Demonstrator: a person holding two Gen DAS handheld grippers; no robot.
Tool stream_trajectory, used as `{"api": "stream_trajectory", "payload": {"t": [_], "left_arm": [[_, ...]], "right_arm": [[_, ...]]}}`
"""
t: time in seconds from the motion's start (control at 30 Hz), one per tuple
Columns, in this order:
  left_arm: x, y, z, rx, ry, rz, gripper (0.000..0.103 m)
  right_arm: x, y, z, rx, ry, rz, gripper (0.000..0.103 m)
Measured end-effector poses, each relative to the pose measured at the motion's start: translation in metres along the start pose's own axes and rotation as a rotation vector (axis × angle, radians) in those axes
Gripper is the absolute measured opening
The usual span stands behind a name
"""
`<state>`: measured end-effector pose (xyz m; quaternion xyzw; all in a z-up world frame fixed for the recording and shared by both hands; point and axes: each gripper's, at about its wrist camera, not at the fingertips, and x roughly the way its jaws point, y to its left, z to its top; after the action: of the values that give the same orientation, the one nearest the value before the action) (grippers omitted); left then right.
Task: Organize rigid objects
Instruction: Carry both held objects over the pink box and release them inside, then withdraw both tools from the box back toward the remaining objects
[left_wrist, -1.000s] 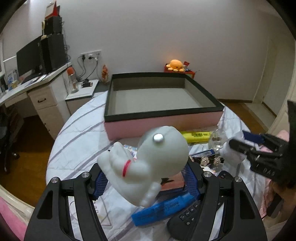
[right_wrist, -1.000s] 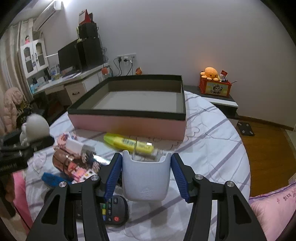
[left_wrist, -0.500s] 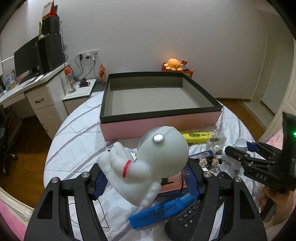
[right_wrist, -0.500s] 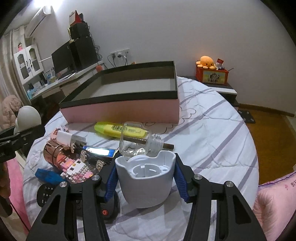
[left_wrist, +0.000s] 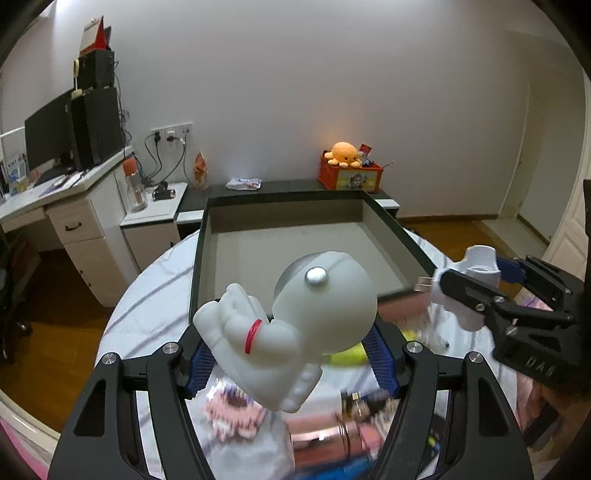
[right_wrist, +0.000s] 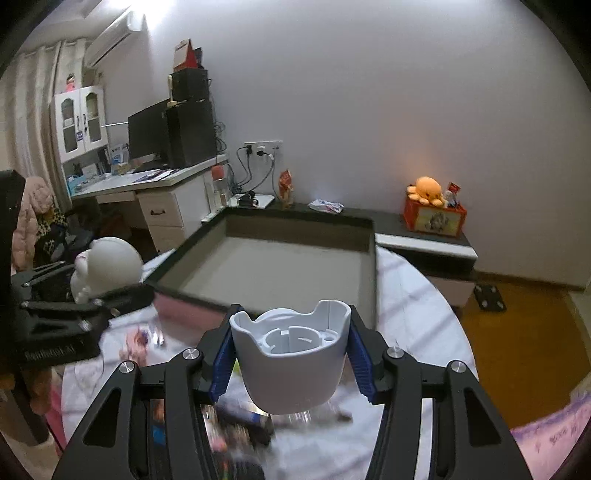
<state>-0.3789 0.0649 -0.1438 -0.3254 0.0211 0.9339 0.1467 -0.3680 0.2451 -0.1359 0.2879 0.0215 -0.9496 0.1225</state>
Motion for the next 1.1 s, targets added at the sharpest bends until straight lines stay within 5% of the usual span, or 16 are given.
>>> {"api": "stream_trajectory", "payload": {"t": [0.2, 0.43, 0.63, 0.8, 1.1], "left_arm": [[0.05, 0.014, 0.021, -0.024, 0.07, 0.009, 0.071], [0.091, 0.033, 0.018, -0.056, 0.14, 0.014, 0.071], [0.095, 0.038, 0.014, -0.074, 0.137, 0.005, 0.095], [0.076, 0.04, 0.013, -0.081, 0.119, 0.04, 0.096], [-0.023, 0.029, 0.002, -0.084, -0.066, 0.087, 0.103]], "right_arm": [[0.056, 0.011, 0.028, -0.008, 0.049, 0.014, 0.055], [0.111, 0.002, 0.021, 0.021, 0.142, 0.031, 0.055], [0.126, -0.007, 0.013, 0.047, 0.184, 0.025, 0.057], [0.108, -0.014, 0.017, 0.07, 0.135, 0.013, 0.079], [0.027, -0.003, 0.021, 0.052, -0.004, -0.031, 0.083]]}}
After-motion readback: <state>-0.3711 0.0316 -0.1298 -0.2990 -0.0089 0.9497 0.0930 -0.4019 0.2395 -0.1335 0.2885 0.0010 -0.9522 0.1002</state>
